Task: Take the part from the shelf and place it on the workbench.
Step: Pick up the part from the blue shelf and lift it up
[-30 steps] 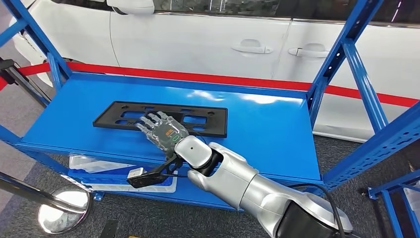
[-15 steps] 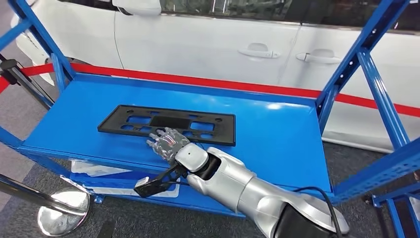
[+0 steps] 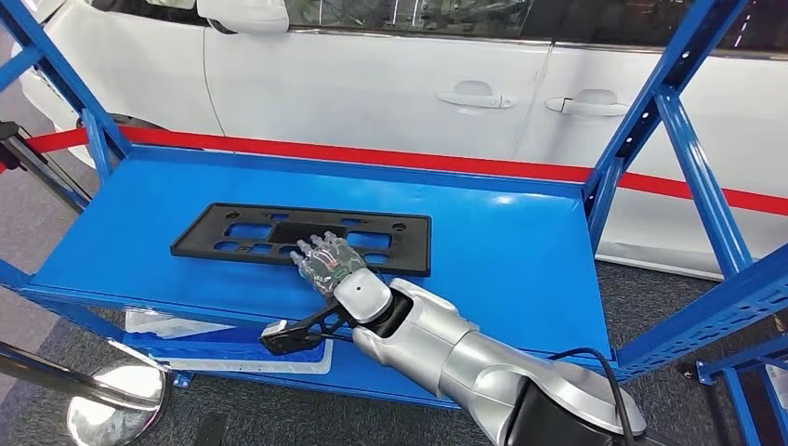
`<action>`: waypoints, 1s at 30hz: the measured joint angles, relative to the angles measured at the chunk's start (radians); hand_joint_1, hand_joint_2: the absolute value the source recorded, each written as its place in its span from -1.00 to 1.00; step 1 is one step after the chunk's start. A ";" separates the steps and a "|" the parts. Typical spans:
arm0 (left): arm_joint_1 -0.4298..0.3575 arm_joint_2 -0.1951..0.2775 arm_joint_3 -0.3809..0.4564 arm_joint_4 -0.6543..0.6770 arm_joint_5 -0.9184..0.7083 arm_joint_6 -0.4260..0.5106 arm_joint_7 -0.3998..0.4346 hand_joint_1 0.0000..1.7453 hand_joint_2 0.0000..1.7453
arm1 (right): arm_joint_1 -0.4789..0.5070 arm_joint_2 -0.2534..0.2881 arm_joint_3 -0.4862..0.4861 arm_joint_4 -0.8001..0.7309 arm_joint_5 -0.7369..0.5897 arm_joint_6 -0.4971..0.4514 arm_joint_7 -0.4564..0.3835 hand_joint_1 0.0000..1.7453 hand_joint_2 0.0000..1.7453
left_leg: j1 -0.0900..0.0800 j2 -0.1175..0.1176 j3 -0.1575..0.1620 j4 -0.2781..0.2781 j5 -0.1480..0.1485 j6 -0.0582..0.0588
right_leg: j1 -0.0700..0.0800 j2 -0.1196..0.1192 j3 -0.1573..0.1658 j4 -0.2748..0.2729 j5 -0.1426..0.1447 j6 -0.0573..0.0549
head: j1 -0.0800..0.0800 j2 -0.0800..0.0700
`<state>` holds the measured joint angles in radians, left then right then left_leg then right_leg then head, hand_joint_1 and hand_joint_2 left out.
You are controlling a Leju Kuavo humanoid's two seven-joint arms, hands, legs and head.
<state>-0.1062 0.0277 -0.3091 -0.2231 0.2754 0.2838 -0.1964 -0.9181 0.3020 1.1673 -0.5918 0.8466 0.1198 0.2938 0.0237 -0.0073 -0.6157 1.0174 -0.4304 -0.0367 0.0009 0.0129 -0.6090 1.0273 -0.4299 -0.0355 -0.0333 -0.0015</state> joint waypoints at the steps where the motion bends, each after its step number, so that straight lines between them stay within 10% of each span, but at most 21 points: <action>1: 0.000 -0.001 -0.002 0.000 -0.003 -0.002 0.002 -1.00 -1.00 | -0.002 0.000 -0.001 0.006 -0.005 -0.031 0.008 -1.00 1.00 | -0.003 -0.001 0.004 -0.008 -0.004 0.008 | 0.001 0.001 -0.001 0.001 -0.001 0.005 | 0.000 0.000; 5: 0.004 -0.009 -0.008 0.000 -0.013 -0.008 0.006 -1.00 -1.00 | -0.014 0.000 -0.014 0.025 -0.026 -0.109 0.025 -1.00 1.00 | -0.002 0.001 0.008 -0.014 0.001 0.038 | -0.001 -0.001 -0.017 0.038 -0.027 0.025 | 0.003 0.000; 10: 0.005 -0.013 -0.021 0.000 -0.014 -0.008 0.006 -1.00 -1.00 | -0.020 -0.002 -0.034 0.045 -0.045 -0.145 0.027 -1.00 1.00 | -0.005 0.004 0.010 -0.015 -0.001 0.054 | -0.004 -0.003 -0.138 0.277 -0.119 0.033 | 0.008 0.000; 14: 0.005 -0.017 -0.024 0.000 -0.017 -0.009 0.006 -1.00 -1.00 | -0.023 -0.002 -0.044 0.056 -0.058 -0.147 0.038 -1.00 1.00 | -0.008 0.001 0.012 -0.010 -0.006 0.048 | 0.000 -0.004 -0.044 0.072 -0.013 0.016 | 0.008 0.000; 20: 0.001 -0.020 -0.032 0.000 -0.022 -0.008 0.007 -1.00 -1.00 | -0.028 0.000 -0.051 0.086 -0.060 -0.104 0.081 -1.00 1.00 | -0.006 0.003 0.003 0.010 -0.022 0.015 | 0.002 -0.002 -0.005 -0.003 0.007 -0.007 | 0.005 0.000; 25: 0.002 -0.023 -0.036 0.000 -0.021 -0.005 0.007 -1.00 -1.00 | -0.028 -0.001 -0.052 0.123 -0.029 -0.016 0.131 -1.00 1.00 | -0.002 0.004 -0.119 0.255 -0.125 -0.002 | -0.001 -0.003 -0.002 -0.006 0.007 -0.017 | 0.000 0.000; 30: 0.003 -0.022 -0.042 0.000 -0.020 -0.003 0.007 -1.00 -1.00 | -0.029 -0.003 -0.052 0.149 -0.005 0.003 0.160 -1.00 1.00 | -0.006 0.003 -0.009 0.023 -0.006 0.009 | 0.002 0.001 -0.003 0.008 -0.004 -0.007 | 0.000 0.000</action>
<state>-0.1035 0.0059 -0.3513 -0.2228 0.2559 0.2812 -0.1891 -0.9472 0.2988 1.1158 -0.4428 0.8420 0.1225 0.4536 0.0174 -0.0041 -0.6250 1.0405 -0.4362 -0.0278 0.0030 0.0142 -0.6124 1.0355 -0.4336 -0.0421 -0.0329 -0.0016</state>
